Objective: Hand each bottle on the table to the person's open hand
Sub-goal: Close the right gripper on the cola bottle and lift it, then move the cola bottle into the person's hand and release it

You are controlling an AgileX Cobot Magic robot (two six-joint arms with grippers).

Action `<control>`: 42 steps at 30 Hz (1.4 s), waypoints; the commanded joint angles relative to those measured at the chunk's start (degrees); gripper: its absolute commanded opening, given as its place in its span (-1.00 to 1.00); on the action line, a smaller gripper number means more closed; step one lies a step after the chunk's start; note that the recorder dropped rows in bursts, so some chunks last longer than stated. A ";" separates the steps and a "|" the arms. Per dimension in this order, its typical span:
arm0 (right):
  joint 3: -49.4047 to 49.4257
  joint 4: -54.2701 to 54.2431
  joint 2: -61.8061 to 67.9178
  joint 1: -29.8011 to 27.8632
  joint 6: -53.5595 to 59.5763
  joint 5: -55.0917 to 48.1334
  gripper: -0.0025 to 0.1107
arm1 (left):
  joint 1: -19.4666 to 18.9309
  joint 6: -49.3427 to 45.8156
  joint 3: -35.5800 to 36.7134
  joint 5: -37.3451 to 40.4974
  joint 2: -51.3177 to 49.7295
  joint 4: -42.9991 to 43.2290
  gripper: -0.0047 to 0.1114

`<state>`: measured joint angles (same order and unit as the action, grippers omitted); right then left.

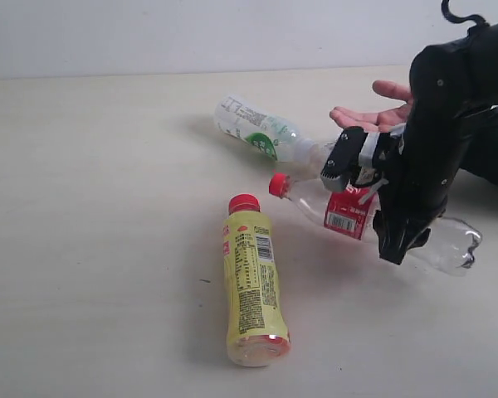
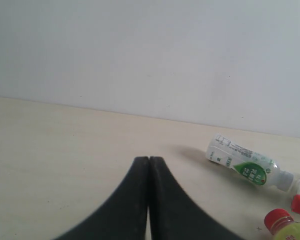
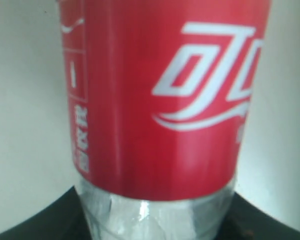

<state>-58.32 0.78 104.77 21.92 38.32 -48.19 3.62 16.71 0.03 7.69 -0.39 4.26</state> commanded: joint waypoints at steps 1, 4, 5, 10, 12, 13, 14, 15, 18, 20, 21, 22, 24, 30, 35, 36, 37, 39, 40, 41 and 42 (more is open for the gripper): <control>-1.54 -2.98 -6.27 0.07 -0.02 -4.81 -0.96 | 0.38 0.03 -0.03 0.04 0.39 0.28 -0.88; -3.06 -5.27 -9.97 0.07 -2.05 -7.19 -0.96 | 0.38 0.03 -0.03 0.04 0.39 0.28 -0.88; -3.60 -5.68 -10.97 0.07 -3.03 -7.59 -0.96 | 0.38 0.03 -0.03 0.04 0.39 0.28 -0.88; -8.72 -4.50 -17.66 0.07 -17.66 -8.70 -0.96 | 0.38 0.03 -0.03 0.04 0.39 0.28 -0.88; -11.90 -1.58 -18.31 0.07 -25.94 -8.80 -0.96 | 0.38 0.03 -0.03 0.04 0.39 0.28 -0.88; -14.13 2.01 -18.31 0.07 -32.00 -8.92 -0.96 | 0.38 0.03 -0.03 0.04 0.39 0.28 -0.88; -15.13 3.77 -18.16 0.07 -34.56 -9.19 -0.96 | 0.38 0.03 -0.03 0.04 0.39 0.28 -0.88; -16.79 5.95 -17.49 -0.33 -38.32 -10.22 -0.96 | 0.38 0.03 -0.03 0.04 0.39 0.28 -0.88; -21.28 4.85 -14.42 -3.16 -40.01 -18.11 -0.96 | 0.38 0.03 -0.03 0.04 0.39 0.28 -0.88; -22.04 1.93 -12.68 -5.34 -39.99 -21.78 -0.96 | 0.38 0.03 -0.03 0.04 0.39 0.28 -0.88; -22.04 0.40 -11.74 -6.35 -39.99 -21.78 -0.96 | 0.38 0.03 -0.03 0.04 0.39 0.28 -0.88; -22.04 -0.78 -10.74 -7.11 -39.99 -21.78 -0.96 | 0.38 0.03 -0.03 0.04 0.39 0.28 -0.88; -22.04 -1.28 -8.49 -7.65 -40.46 -21.78 -0.96 | 0.38 0.03 -0.03 0.04 0.39 0.28 -0.88; -22.04 -1.92 -4.61 -7.65 -41.50 -21.78 -0.96 | 0.38 0.03 -0.03 0.04 0.39 0.28 -0.88; -22.04 -2.08 -1.95 -7.65 -41.50 -18.94 -0.96 | 0.38 0.03 -0.03 0.04 0.39 0.28 -0.88; -22.04 -2.08 -1.62 -7.89 -41.50 -18.92 -0.96 | 0.38 0.03 -0.03 0.04 0.39 0.28 -0.88; -22.04 -1.92 -0.95 -7.87 -42.17 -18.82 -0.96 | 0.38 0.03 -0.03 0.04 0.39 0.28 -0.88; -22.04 -1.19 -0.25 -8.00 -42.85 -18.31 -0.96 | 0.38 0.03 -0.03 0.04 0.39 0.28 -0.88; -22.04 -0.78 0.05 -8.00 -43.47 -17.80 -0.96 | 0.38 0.03 -0.03 0.04 0.39 0.28 -0.88; -22.04 -0.78 0.37 -8.00 -43.59 -17.52 -0.96 | 0.38 0.03 -0.03 0.04 0.39 0.28 -0.88; -22.16 -0.35 0.59 -8.00 -43.88 -17.40 -0.96 | 0.38 0.03 -0.03 0.04 0.39 0.28 -0.88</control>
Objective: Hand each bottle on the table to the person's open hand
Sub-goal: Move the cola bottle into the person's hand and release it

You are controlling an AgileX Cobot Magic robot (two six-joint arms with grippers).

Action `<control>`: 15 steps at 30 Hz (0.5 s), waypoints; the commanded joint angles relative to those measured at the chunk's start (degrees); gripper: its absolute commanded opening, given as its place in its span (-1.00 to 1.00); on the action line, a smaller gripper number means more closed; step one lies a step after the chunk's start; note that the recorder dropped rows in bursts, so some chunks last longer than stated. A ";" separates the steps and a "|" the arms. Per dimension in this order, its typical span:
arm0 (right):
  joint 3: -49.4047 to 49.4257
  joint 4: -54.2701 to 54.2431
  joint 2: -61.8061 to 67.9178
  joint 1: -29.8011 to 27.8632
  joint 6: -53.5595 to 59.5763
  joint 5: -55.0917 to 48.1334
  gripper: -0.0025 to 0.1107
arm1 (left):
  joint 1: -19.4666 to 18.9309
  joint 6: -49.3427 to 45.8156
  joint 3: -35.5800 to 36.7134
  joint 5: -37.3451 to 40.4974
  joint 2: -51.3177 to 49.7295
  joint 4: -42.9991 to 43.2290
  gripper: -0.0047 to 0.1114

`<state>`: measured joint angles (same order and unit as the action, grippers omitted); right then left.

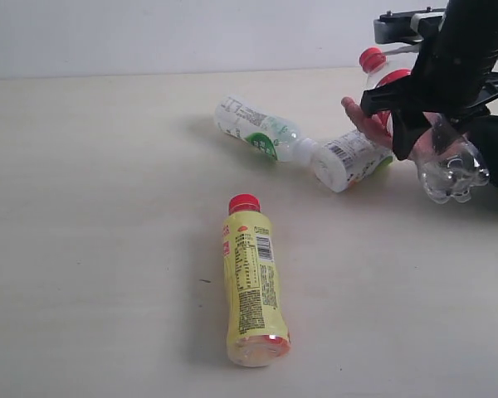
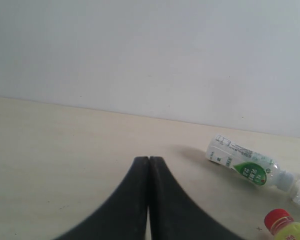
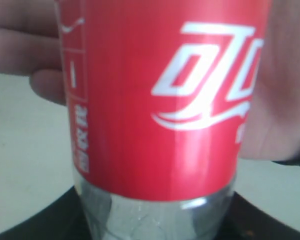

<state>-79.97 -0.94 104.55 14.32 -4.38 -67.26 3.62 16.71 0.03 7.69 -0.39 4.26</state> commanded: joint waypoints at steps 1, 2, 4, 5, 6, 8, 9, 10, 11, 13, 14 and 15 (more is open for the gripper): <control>-0.78 1.52 1.01 -0.40 -1.18 1.67 -0.96 | 0.38 0.03 -0.03 0.04 0.39 0.28 -0.88; -1.14 1.88 1.13 -0.40 -1.18 1.67 -0.96 | 0.38 0.03 -0.03 0.04 0.39 0.28 -0.88; -2.12 2.62 1.38 -0.40 -2.15 2.42 -0.96 | 0.38 0.03 -0.03 0.04 0.39 0.28 -0.88; -2.38 2.77 1.38 -0.40 -2.74 3.09 -0.96 | 0.38 0.03 -0.03 0.04 0.39 0.28 -0.88; -2.67 2.77 1.38 -0.40 -3.15 3.78 -0.96 | 0.38 0.03 -0.03 0.04 0.39 0.28 -0.88; -2.70 2.41 1.38 -0.40 -3.30 5.18 -0.96 | 0.38 0.03 -0.03 0.04 0.39 0.28 -0.88; -2.70 2.41 1.52 -0.40 -3.30 5.31 -0.96 | 0.38 0.03 -0.03 0.04 0.39 0.28 -0.88; -2.70 2.41 1.52 -0.40 -3.30 5.31 -0.96 | 0.38 0.03 -0.03 0.04 0.39 0.28 -0.88; -2.70 2.41 1.76 -0.40 -3.30 5.00 -0.96 | 0.38 0.03 -0.03 0.04 0.39 0.28 -0.88; -2.70 2.41 2.20 -0.40 -3.30 4.43 -0.96 | 0.38 0.03 -0.03 0.04 0.39 0.28 -0.88; -2.70 2.41 2.46 -0.40 -3.30 4.43 -0.96 | 0.38 0.03 -0.03 0.04 0.39 0.28 -0.88; -2.70 2.41 2.68 -0.40 -3.30 4.43 -0.96 | 0.38 0.03 -0.03 0.04 0.39 0.28 -0.88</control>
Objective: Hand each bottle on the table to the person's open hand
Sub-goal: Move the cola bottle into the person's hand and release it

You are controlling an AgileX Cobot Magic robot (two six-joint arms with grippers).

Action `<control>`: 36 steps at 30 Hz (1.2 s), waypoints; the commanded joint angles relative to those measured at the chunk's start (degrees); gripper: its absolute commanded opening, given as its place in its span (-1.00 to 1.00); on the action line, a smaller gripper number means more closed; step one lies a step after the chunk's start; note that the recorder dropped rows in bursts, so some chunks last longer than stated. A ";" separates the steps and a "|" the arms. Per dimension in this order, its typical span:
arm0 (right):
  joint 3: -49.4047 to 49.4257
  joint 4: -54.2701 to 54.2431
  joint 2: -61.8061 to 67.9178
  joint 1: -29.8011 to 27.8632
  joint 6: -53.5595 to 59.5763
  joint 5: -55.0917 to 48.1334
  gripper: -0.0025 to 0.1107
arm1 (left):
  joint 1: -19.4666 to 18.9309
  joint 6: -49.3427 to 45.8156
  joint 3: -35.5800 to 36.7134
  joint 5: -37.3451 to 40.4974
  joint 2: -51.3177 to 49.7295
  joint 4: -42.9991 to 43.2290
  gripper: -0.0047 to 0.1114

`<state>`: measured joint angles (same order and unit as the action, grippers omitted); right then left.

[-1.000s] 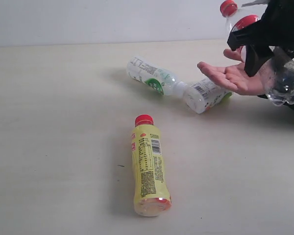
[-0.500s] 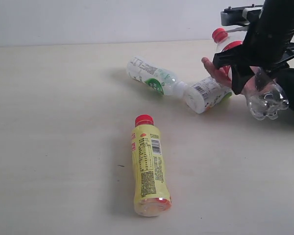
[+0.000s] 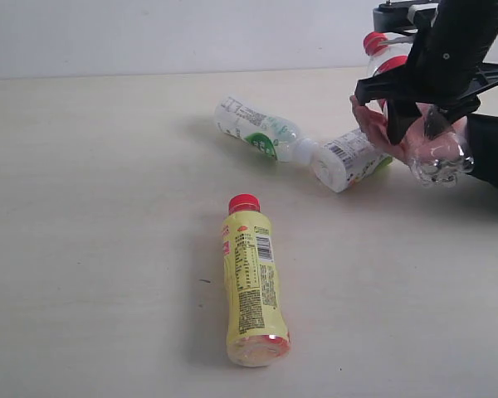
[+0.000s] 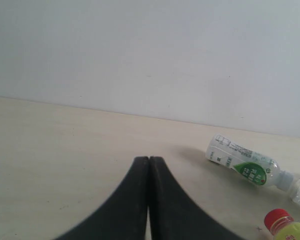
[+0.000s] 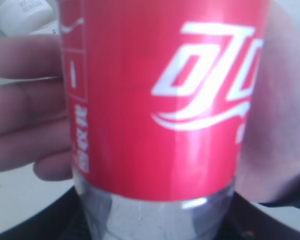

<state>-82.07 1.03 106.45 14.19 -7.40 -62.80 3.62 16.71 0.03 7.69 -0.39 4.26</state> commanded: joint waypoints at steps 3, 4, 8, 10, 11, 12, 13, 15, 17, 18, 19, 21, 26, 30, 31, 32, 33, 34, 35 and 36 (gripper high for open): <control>-0.60 0.58 1.55 -0.27 -0.28 0.68 -0.96 | 0.38 0.03 -0.03 0.04 0.39 0.28 -0.88; -0.60 0.58 1.73 -0.27 -0.28 0.68 -0.96 | 0.38 0.03 -0.03 0.04 0.39 0.28 -0.88; -0.60 1.46 2.37 -0.27 -0.28 1.12 -0.94 | 0.38 0.03 -0.03 0.04 0.39 0.28 -0.88; -0.60 2.06 2.37 -0.27 -0.28 1.26 -0.78 | 0.38 0.03 -0.03 0.04 0.39 0.28 -0.88; -0.60 2.06 2.37 -0.27 -0.28 1.26 -0.65 | 0.38 0.03 -0.03 0.04 0.39 0.28 -0.88; -0.60 2.24 2.37 -0.27 -0.28 1.26 -0.49 | 0.38 0.03 -0.03 0.04 0.39 0.28 -0.88; -0.60 2.38 2.37 -0.27 -0.28 1.26 -0.40 | 0.38 0.03 -0.03 0.04 0.39 0.28 -0.88; -0.60 2.38 2.37 -0.27 -0.28 1.26 -0.13 | 0.38 0.03 -0.03 0.04 0.39 0.28 -0.88; -0.60 2.53 2.37 -0.27 -0.28 1.26 0.08 | 0.38 0.03 -0.03 0.04 0.39 0.28 -0.88; -0.60 2.50 2.37 -0.27 -0.28 1.26 0.22 | 0.38 0.03 -0.03 0.04 0.39 0.28 -0.88; -0.60 2.50 2.37 -0.16 -0.28 1.26 0.29 | 0.38 0.03 -0.03 0.04 0.39 0.28 -0.88; -0.60 2.50 2.37 -0.16 -0.17 1.26 0.42 | 0.38 0.03 -0.03 0.04 0.39 0.28 -0.88; -0.60 2.50 2.37 -0.16 -0.17 1.26 0.55 | 0.38 0.03 -0.03 0.04 0.39 0.28 -0.88; -0.60 2.58 2.37 -0.16 -0.17 1.26 0.58 | 0.38 0.03 -0.03 0.04 0.39 0.28 -0.88; -0.60 2.58 2.37 -0.16 -0.17 1.26 0.58 | 0.38 0.03 -0.03 0.04 0.39 0.28 -0.88; -0.60 2.58 2.37 -0.16 -0.17 1.26 0.58 | 0.38 0.03 -0.03 0.04 0.39 0.28 -0.88; -0.60 2.58 2.37 -0.16 -0.17 1.26 0.58 | 0.38 0.03 -0.03 0.04 0.39 0.28 -0.88; -0.60 2.58 2.37 -0.16 -0.17 1.26 0.58 | 0.38 0.03 -0.03 0.04 0.39 0.28 -0.88; -0.60 2.58 2.37 -0.16 -0.17 1.26 0.58 | 0.38 0.03 -0.03 0.04 0.39 0.28 -0.88; -0.60 2.68 2.37 -0.16 -0.17 1.26 0.58 | 0.38 0.03 -0.03 0.04 0.39 0.28 -0.88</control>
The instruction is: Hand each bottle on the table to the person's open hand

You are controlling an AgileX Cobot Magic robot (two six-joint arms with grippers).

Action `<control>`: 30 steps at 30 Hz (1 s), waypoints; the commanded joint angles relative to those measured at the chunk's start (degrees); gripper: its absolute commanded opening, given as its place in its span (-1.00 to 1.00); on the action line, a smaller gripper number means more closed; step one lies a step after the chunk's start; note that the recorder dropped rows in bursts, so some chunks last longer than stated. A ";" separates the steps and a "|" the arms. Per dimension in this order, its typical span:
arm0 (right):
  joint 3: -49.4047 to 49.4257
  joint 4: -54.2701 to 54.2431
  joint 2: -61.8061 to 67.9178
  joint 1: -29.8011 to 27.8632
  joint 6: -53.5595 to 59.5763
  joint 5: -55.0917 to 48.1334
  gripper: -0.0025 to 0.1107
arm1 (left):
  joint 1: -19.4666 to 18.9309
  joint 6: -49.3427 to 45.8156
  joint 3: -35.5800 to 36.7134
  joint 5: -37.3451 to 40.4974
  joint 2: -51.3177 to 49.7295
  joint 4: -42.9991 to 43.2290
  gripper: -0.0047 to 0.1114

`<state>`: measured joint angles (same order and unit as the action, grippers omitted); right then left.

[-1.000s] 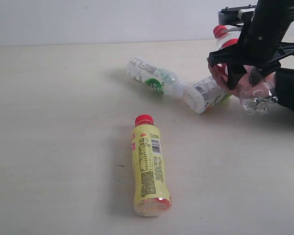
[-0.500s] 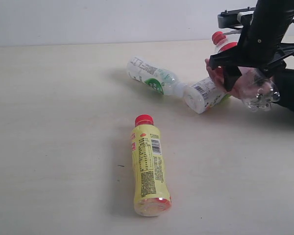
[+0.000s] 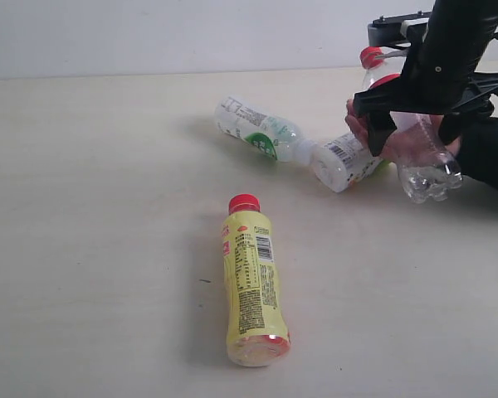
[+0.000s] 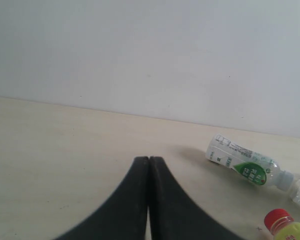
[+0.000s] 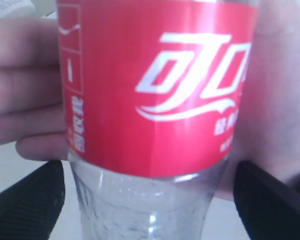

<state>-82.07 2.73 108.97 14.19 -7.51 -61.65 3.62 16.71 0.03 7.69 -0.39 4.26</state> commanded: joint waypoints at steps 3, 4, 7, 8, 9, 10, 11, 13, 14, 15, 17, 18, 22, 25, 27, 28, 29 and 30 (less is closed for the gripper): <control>-0.72 2.10 -0.16 -0.16 -0.06 0.37 0.58 | 0.38 0.03 -0.03 0.04 0.39 0.28 -0.88; -1.16 2.50 -0.27 -0.16 -0.06 0.21 0.58 | 0.38 0.03 -0.03 0.04 0.39 0.28 -0.88; -2.39 2.78 -0.84 -0.16 -0.06 -0.82 0.58 | 0.38 0.03 -0.03 0.04 0.39 0.28 -0.88; -2.78 2.78 -1.15 -0.16 -0.06 -0.81 0.58 | 0.38 0.03 -0.03 0.04 0.39 0.28 -0.88; -2.99 2.78 -1.42 -0.16 -0.06 -0.95 0.58 | 0.38 0.03 -0.03 0.04 0.39 0.28 -0.88; -3.58 2.78 -2.01 -0.16 -0.06 -0.95 0.58 | 0.38 0.03 -0.03 0.04 0.39 0.28 -0.88; -3.95 2.78 -2.42 -0.16 -0.06 -0.95 0.58 | 0.38 0.03 -0.03 0.04 0.39 0.28 -0.88; -4.86 2.78 -3.55 -0.16 0.02 -0.95 0.57 | 0.38 0.03 -0.03 0.04 0.39 0.28 -0.88; -5.22 2.78 -4.25 -0.16 0.02 -0.95 0.57 | 0.38 0.03 -0.03 0.04 0.39 0.28 -0.88; -5.62 2.78 -5.03 -0.16 0.02 -0.84 0.57 | 0.38 0.03 -0.03 0.04 0.39 0.28 -0.88; -5.87 2.78 -6.65 -0.16 0.51 -0.46 0.57 | 0.38 0.03 -0.03 0.04 0.39 0.28 -0.88; -5.87 2.78 -7.64 -0.16 1.30 -0.32 0.57 | 0.38 0.03 -0.03 0.04 0.39 0.28 -0.88; -5.87 2.67 -11.56 -0.16 3.37 -0.18 0.57 | 0.38 0.03 -0.03 0.04 0.39 0.28 -0.88; -5.87 2.56 -14.98 -0.16 3.80 0.39 0.53 | 0.38 0.03 -0.03 0.04 0.39 0.28 -0.88; -5.87 1.53 -17.10 -0.16 4.96 0.53 0.43 | 0.38 0.03 -0.03 0.04 0.39 0.28 -0.88; -5.76 0.61 -18.34 -0.16 5.62 0.53 0.35 | 0.38 0.03 -0.03 0.04 0.39 0.28 -0.88; -5.67 -0.46 -19.65 -0.16 6.65 0.53 0.26 | 0.38 0.03 -0.03 0.04 0.39 0.28 -0.88; -5.48 -1.24 -20.70 -0.16 7.51 0.53 0.16 | 0.38 0.03 -0.03 0.04 0.39 0.28 -0.88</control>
<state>-87.33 3.44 91.57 14.19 -2.45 -61.68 3.62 16.71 0.03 7.69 -0.39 4.26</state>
